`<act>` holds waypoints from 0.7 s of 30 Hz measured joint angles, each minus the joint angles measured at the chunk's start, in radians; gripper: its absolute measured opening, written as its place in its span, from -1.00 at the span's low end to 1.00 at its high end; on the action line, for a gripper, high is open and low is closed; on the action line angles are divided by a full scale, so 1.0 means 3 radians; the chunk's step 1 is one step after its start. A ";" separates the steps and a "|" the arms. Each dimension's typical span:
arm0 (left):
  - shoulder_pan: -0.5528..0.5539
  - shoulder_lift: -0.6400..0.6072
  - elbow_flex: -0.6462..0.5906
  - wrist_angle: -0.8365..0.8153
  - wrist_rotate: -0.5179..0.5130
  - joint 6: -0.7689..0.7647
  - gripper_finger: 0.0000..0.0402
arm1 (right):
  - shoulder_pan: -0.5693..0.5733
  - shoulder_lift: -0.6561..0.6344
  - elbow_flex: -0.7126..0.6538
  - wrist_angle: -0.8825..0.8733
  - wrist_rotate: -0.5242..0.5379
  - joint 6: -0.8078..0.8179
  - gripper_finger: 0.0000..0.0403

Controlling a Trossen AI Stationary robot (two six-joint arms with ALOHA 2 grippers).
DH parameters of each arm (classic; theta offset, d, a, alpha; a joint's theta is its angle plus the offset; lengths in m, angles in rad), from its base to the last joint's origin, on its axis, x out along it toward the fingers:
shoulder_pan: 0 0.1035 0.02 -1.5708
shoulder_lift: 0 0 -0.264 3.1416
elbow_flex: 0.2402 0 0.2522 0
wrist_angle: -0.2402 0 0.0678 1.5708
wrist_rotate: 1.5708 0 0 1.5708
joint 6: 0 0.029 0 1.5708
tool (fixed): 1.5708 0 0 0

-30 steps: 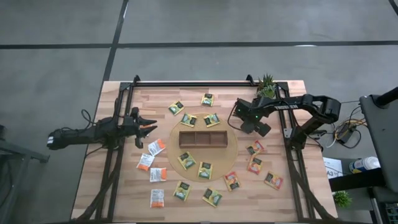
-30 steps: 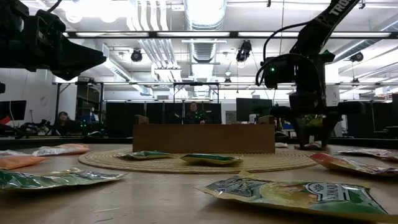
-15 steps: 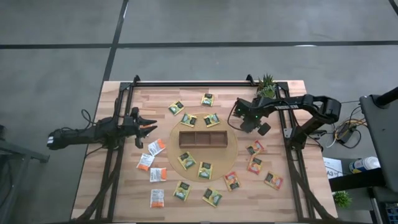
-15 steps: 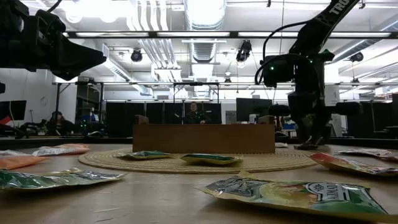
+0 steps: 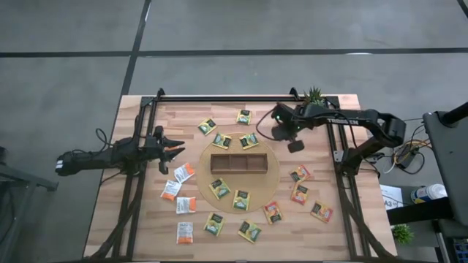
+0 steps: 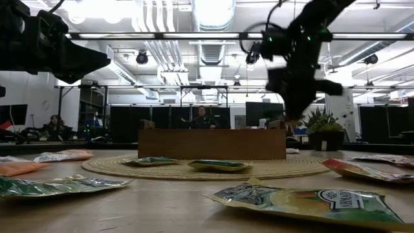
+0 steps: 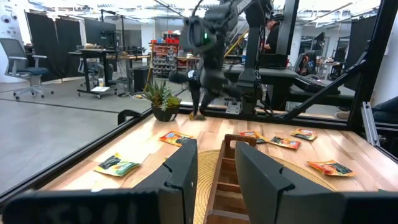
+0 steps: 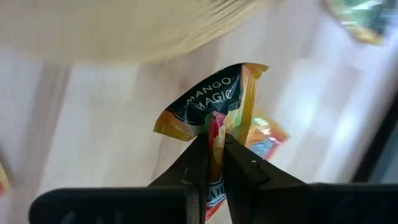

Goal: Pick & Place Tea
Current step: Put the orange tea bag into the right section of the wooden organizer

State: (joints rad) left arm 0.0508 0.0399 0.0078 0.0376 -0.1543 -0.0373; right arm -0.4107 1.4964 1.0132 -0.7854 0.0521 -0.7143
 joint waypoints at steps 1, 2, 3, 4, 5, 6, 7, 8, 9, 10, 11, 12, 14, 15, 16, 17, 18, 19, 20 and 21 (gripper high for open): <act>0.0000 0.0000 -0.0001 0.0000 0.0001 0.0000 -0.48 | 0.0021 -0.0008 0.0071 -0.0020 0.0002 0.0183 -0.83; -0.0001 0.0001 0.0000 0.0000 0.0000 0.0000 -0.48 | 0.0046 -0.0009 0.0143 -0.0023 0.0001 0.0366 -0.83; 0.0000 0.0001 0.0000 0.0000 0.0000 -0.0001 -0.48 | 0.0079 -0.0009 0.0212 -0.0028 0.0001 0.0536 -0.83; 0.0000 0.0001 -0.0001 0.0000 0.0000 -0.0001 -0.48 | 0.0113 -0.0009 0.0279 -0.0057 0.0000 0.0715 -0.83; 0.0000 0.0000 0.0000 0.0000 0.0001 -0.0001 -0.48 | 0.0149 -0.0009 0.0344 -0.0080 0.0000 0.0896 -0.83; -0.0001 0.0000 0.0000 0.0000 0.0000 -0.0001 -0.48 | 0.0190 -0.0009 0.0410 -0.0076 0.0000 0.1083 -0.83; -0.0001 0.0000 -0.0001 0.0000 0.0001 -0.0001 -0.48 | 0.0232 -0.0009 0.0473 -0.0061 0.0000 0.1270 -0.83; -0.0001 0.0000 -0.0001 0.0000 0.0000 0.0000 -0.48 | 0.0276 -0.0009 0.0530 -0.0062 0.0000 0.1454 -0.83; -0.0001 0.0000 0.0000 0.0000 0.0001 0.0000 -0.48 | 0.0324 -0.0009 0.0580 -0.0065 0.0000 0.1617 -0.83; 0.0000 0.0001 -0.0001 0.0000 0.0000 0.0000 -0.48 | 0.0370 -0.0009 0.0630 -0.0057 0.0000 0.1777 -0.83; 0.0000 0.0000 0.0000 0.0000 0.0000 -0.0001 -0.48 | 0.0417 -0.0009 0.0666 -0.0034 0.0001 0.1947 -0.83; 0.0000 0.0001 -0.0001 0.0000 0.0000 0.0000 -0.48 | 0.0465 -0.0009 0.0689 -0.0011 0.0001 0.2103 -0.83; 0.0000 0.0000 -0.0001 0.0000 0.0001 0.0000 -0.48 | 0.0570 -0.0009 0.0703 0.0083 0.0001 0.2428 -0.83; 0.0000 0.0001 0.0000 0.0000 0.0001 0.0000 -0.48 | 0.0623 -0.0009 0.0703 0.0137 0.0001 0.2577 -0.83; 0.0000 0.0000 -0.0001 0.0000 0.0001 -0.0001 -0.48 | 0.0674 -0.0009 0.0700 0.0189 0.0001 0.2709 -0.83; 0.0000 0.0001 -0.0001 0.0000 0.0000 -0.0001 -0.48 | 0.0725 -0.0009 0.0699 0.0243 0.0003 0.2836 -0.83; 0.0000 0.0000 -0.0001 0.0000 0.0000 -0.0001 -0.48 | 0.0778 0.0007 0.0699 0.0295 0.0003 0.2958 -0.83; 0.0000 0.0001 0.0000 0.0000 0.0000 0.0000 -0.48 | 0.0831 0.0024 0.0699 0.0345 0.0004 0.3077 -0.83; 0.0000 0.0001 -0.0001 0.0000 0.0000 -0.0001 -0.48 | 0.0874 0.0035 0.0698 0.0366 0.0003 0.3189 -0.83; -0.0001 0.0001 0.0000 0.0000 0.0001 0.0000 -0.48 | 0.0917 0.0041 0.0693 0.0372 0.0004 0.3295 -0.83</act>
State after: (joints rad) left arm 0.0506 0.0402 0.0078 0.0376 -0.1540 -0.0372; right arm -0.1354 1.5087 1.2209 -0.6739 0.0532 0.2742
